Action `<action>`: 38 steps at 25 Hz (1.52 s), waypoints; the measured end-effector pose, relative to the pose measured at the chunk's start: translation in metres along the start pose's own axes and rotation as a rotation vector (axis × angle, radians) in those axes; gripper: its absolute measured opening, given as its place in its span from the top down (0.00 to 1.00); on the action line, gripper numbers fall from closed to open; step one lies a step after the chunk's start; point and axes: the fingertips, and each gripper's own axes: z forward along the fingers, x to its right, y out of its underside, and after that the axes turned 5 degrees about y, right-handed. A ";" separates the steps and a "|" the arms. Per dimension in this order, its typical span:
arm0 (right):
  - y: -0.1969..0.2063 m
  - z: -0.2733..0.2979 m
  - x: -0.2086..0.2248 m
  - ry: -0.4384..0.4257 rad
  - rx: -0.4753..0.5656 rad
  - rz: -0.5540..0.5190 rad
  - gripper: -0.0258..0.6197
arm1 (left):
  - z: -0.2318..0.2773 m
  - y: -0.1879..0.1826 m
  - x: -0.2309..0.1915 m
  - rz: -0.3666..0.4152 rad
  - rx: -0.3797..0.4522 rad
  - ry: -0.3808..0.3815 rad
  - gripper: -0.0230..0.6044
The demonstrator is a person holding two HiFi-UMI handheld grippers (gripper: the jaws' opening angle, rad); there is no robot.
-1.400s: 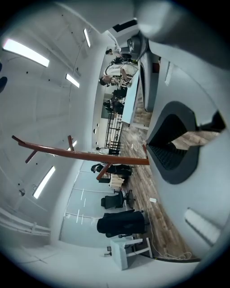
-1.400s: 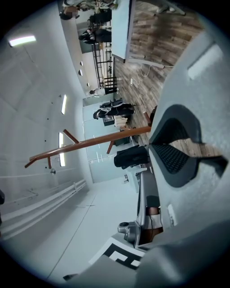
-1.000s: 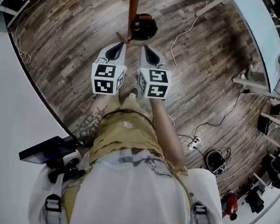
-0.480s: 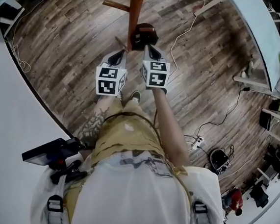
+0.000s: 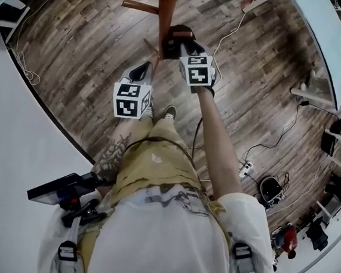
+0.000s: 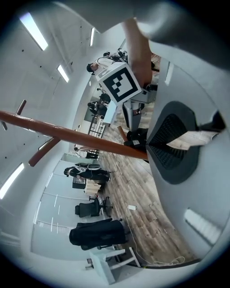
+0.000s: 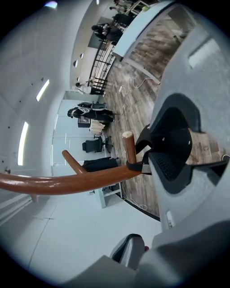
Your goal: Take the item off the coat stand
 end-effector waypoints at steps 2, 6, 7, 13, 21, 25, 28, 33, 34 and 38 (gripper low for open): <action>0.004 0.004 0.003 -0.019 -0.012 -0.034 0.74 | -0.004 0.005 0.002 0.002 -0.004 -0.006 0.97; 0.006 0.020 0.007 -0.043 -0.037 -0.068 0.71 | -0.009 0.009 -0.007 0.003 -0.014 -0.027 0.97; 0.006 0.023 0.006 -0.049 -0.040 -0.071 0.71 | -0.011 0.011 -0.009 0.004 -0.017 -0.034 0.97; 0.002 0.028 0.007 -0.036 -0.026 -0.083 0.88 | -0.015 0.010 -0.014 0.003 -0.021 -0.053 0.97; -0.002 0.005 0.016 0.023 0.015 -0.004 0.94 | -0.013 0.003 -0.004 0.012 -0.002 -0.034 0.97; -0.015 -0.017 0.028 0.078 0.058 0.042 0.94 | -0.013 -0.006 0.000 0.020 0.021 -0.025 0.97; -0.025 -0.034 0.040 0.125 0.082 0.082 0.94 | -0.012 -0.016 0.004 0.030 0.041 -0.015 0.97; -0.039 -0.072 0.057 0.190 0.148 0.123 0.94 | -0.015 -0.033 0.015 0.056 0.081 0.005 0.97; -0.043 -0.083 0.058 0.201 0.162 0.123 0.94 | -0.019 -0.037 0.018 0.064 0.091 0.008 0.97; -0.063 -0.135 0.058 0.235 0.230 0.161 0.94 | -0.033 -0.062 0.032 0.096 0.166 0.019 0.97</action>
